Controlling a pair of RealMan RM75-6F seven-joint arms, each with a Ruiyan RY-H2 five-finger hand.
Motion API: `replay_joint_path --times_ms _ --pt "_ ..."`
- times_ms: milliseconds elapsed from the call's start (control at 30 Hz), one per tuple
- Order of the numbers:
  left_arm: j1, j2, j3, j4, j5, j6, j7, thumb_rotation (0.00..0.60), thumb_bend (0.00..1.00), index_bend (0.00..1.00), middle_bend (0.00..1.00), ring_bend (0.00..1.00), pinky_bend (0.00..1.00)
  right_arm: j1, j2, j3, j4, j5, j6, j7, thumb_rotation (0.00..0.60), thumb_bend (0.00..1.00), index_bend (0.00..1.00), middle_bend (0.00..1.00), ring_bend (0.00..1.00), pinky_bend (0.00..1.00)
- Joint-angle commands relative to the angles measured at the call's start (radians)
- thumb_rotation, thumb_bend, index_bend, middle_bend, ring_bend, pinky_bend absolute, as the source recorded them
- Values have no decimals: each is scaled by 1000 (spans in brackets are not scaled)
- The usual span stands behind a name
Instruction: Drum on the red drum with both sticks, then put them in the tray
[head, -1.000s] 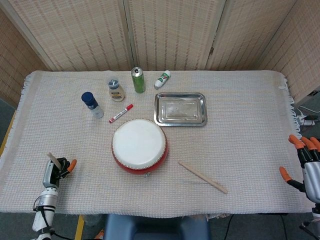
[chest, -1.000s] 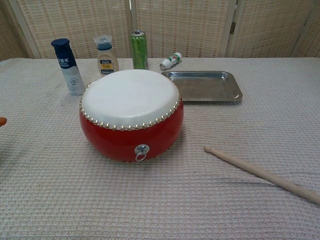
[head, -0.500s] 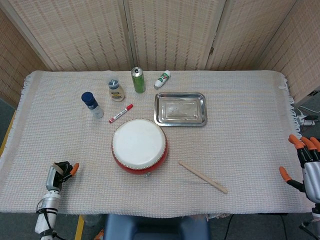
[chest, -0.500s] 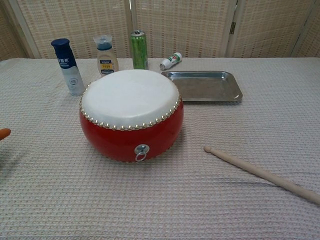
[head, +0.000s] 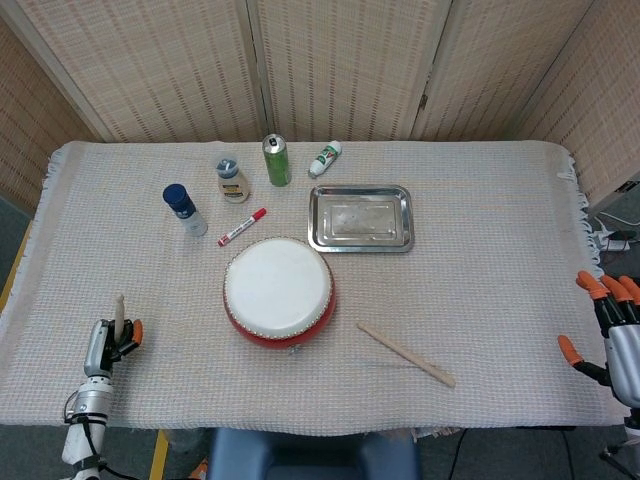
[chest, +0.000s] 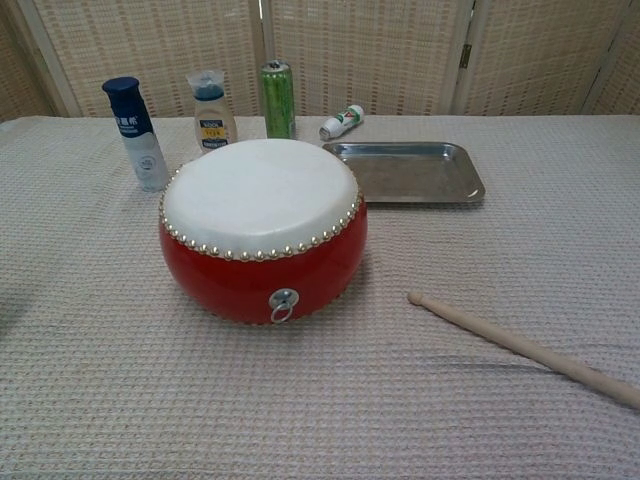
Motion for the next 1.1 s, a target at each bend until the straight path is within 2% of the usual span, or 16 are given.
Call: replay_joint_path --times_ms 33,267,533,767,1100 --pt "-5 53 14 -21 34 26 72 600 650 1000 1000 1000 1000 16 8 -16 -17 14 -57 27 600 219 95 174 19 70" --pt "-4 145 38 -78 105 128 328 600 651 1000 1000 1000 1000 96 13 -49 -92 72 -277 56 600 220 153 174 19 119" --pt "-2 208 74 -167 200 231 505 600 651 1000 1000 1000 1000 203 -107 -44 -77 149 -473 44 600 220 203 174 19 131" --pt "-10 231 117 -219 242 234 548 600 647 1000 1000 1000 1000 273 -297 -26 11 239 -545 -100 600 220 227 174 19 133" --pt "-19 245 148 -219 233 204 540 600 640 1000 1000 1000 1000 345 -475 3 91 328 -577 -244 600 220 319 174 17 133"
